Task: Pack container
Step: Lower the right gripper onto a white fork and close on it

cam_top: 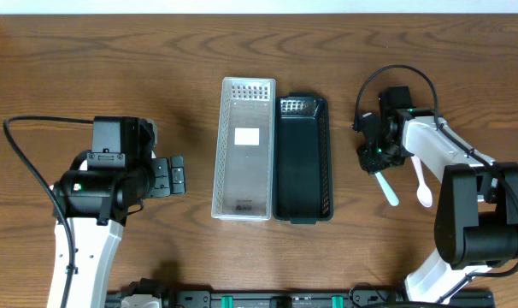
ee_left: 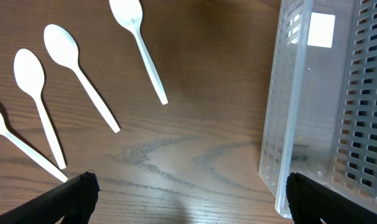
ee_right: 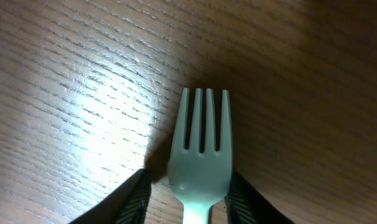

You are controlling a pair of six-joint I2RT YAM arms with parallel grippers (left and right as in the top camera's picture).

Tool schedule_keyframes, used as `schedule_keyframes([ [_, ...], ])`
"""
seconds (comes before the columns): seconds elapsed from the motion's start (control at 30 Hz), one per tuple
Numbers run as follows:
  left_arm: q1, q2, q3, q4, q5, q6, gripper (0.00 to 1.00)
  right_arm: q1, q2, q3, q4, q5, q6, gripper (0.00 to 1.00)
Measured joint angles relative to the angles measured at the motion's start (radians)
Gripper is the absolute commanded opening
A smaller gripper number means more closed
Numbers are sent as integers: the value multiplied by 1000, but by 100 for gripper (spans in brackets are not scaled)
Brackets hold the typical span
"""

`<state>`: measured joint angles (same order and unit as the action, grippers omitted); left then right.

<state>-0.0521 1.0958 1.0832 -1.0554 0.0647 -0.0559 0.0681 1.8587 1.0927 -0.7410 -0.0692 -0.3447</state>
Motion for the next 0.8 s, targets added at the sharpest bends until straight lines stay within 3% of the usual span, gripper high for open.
schedule_keyframes([
  [0.63, 0, 0, 0, 0, 0, 0, 98, 0, 1, 0, 1, -6, 1, 20],
  [0.8, 0, 0, 0, 0, 0, 0, 98, 0, 1, 0, 1, -6, 24, 7],
])
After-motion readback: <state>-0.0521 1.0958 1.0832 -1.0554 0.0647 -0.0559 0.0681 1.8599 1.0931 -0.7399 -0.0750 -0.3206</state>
